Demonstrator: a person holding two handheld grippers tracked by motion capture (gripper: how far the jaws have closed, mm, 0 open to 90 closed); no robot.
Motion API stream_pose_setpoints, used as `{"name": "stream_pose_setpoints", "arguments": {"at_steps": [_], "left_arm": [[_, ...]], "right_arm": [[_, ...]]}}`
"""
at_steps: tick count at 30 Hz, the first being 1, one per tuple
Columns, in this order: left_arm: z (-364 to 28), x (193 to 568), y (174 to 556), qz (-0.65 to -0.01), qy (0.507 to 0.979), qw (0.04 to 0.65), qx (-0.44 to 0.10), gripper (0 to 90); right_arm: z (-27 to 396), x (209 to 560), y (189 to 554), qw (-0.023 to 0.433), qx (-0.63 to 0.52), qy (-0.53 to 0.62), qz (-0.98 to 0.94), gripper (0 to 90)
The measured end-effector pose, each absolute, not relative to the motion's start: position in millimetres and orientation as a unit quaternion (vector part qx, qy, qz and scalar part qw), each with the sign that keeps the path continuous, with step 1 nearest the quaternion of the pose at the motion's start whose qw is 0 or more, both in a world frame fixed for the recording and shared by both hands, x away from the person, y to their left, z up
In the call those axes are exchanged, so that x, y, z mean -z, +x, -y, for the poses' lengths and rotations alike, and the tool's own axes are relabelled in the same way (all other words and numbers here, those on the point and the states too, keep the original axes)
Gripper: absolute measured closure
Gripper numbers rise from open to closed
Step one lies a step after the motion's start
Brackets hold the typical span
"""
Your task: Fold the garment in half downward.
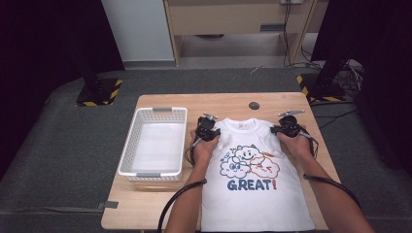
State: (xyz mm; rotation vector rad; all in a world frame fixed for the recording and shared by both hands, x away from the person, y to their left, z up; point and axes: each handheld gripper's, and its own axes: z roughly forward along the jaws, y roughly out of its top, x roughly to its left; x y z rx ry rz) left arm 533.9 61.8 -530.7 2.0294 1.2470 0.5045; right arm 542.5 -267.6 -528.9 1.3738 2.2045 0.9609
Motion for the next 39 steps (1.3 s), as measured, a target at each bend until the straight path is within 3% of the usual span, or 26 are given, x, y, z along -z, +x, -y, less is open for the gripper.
{"name": "stream_pose_setpoints", "arguments": {"at_steps": [5, 12, 39], "left_arm": [[-58.0, 530.2, 531.1, -0.483, 0.781, 0.346, -0.194, 75.9], [-55.8, 527.8, 529.9, -0.486, 0.779, 0.343, -0.198, 83.1], [-48.3, 482.2, 507.7, -0.465, 0.758, 0.387, -0.245, 85.6]], "right_arm": [[264.8, 528.8, 541.5, 0.193, -0.339, 0.486, -0.782, 84.3], [266.8, 527.7, 538.1, 0.195, -0.346, 0.490, -0.776, 85.1], [278.2, 488.5, 519.7, 0.216, -0.366, 0.474, -0.771, 85.4]]}}
